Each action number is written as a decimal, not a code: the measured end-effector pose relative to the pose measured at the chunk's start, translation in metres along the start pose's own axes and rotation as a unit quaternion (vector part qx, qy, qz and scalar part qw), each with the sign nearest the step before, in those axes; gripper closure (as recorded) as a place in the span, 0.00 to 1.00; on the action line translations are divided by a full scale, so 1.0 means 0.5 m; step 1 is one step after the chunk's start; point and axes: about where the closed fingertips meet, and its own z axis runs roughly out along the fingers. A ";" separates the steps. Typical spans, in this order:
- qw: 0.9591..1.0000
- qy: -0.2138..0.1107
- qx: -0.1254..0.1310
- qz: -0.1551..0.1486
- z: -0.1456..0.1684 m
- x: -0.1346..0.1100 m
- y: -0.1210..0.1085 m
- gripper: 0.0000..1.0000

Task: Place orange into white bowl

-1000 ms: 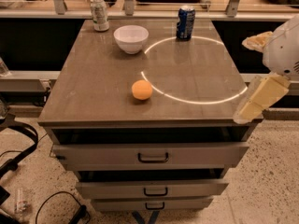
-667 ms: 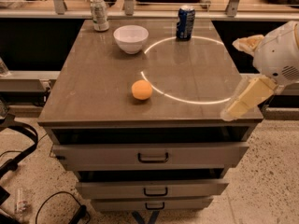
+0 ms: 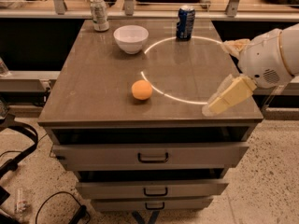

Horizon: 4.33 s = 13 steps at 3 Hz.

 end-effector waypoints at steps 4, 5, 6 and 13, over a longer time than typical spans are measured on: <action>0.989 -0.129 -0.049 -0.045 0.205 -0.165 0.045 0.00; 0.987 -0.138 -0.049 -0.065 0.256 -0.185 0.054 0.00; 0.985 -0.143 -0.060 -0.071 0.305 -0.195 0.053 0.00; 0.983 -0.163 -0.074 -0.028 0.396 -0.106 0.055 0.65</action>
Offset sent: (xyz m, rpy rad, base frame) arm 0.0377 0.1155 -0.0104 0.2875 -0.0288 0.2037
